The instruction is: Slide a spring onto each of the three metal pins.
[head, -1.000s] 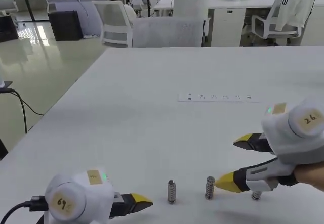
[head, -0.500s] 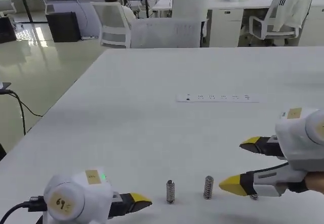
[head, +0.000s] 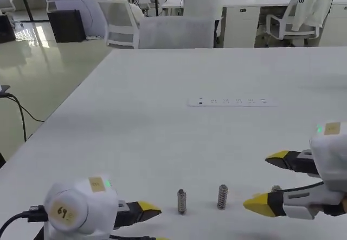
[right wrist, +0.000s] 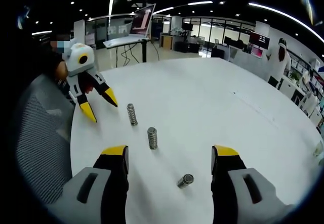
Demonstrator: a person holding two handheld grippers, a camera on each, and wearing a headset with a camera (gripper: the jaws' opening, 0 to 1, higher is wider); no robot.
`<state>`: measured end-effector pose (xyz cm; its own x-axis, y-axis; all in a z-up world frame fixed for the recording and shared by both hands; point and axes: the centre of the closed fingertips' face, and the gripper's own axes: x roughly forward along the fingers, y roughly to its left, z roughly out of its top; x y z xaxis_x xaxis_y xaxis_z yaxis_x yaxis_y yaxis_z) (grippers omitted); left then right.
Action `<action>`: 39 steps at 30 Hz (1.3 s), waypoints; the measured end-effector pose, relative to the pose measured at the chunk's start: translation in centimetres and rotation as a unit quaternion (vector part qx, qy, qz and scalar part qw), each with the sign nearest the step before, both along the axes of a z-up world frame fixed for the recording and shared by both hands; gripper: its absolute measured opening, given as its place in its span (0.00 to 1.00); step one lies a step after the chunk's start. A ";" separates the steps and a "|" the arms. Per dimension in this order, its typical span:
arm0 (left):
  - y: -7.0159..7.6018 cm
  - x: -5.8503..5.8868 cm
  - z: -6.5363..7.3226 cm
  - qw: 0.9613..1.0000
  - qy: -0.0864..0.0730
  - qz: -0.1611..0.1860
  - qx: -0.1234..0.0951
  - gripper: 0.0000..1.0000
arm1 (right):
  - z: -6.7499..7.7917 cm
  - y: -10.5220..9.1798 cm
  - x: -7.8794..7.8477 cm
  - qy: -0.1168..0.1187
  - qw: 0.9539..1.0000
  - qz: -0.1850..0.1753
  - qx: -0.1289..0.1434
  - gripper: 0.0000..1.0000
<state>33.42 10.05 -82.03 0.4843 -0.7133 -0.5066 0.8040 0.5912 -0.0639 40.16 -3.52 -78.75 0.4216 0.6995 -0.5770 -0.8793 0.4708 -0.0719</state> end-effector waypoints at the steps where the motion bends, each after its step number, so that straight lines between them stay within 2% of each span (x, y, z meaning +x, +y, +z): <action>1: 0.0 0.0 0.0 1.000 0.000 0.000 0.000 0.33 | -0.1 -0.2 -0.1 0.001 1.000 -0.002 0.000 0.66; 8: -0.1 0.0 0.0 1.000 0.000 -0.001 -0.003 0.35 | -0.2 -1.6 -0.6 -0.001 1.000 -0.016 0.019 0.66; 16: -0.2 -0.1 0.1 1.000 0.003 0.000 -0.009 0.36 | -0.1 -2.8 -2.1 -0.021 0.999 -0.019 0.044 0.66; 21: -0.1 0.1 0.2 1.000 0.002 0.006 -0.015 0.37 | -0.6 -3.2 -3.3 -0.018 0.998 -0.024 0.056 0.65; 26: 0.0 0.1 0.3 1.000 0.005 0.009 -0.022 0.38 | -1.4 -3.2 -3.8 -0.008 0.998 -0.030 0.054 0.66; 32: 0.0 0.2 0.5 0.999 0.006 0.012 -0.030 0.44 | -1.1 -3.3 -3.4 -0.013 0.998 -0.037 0.058 0.66; 36: 0.2 0.2 0.9 0.999 0.011 0.021 -0.047 0.50 | -1.1 -3.4 -3.4 -0.012 0.998 -0.040 0.057 0.67; 39: 0.5 0.2 0.9 0.998 0.018 0.026 -0.051 0.56 | -1.3 -3.5 -3.4 -0.012 0.998 -0.040 0.054 0.67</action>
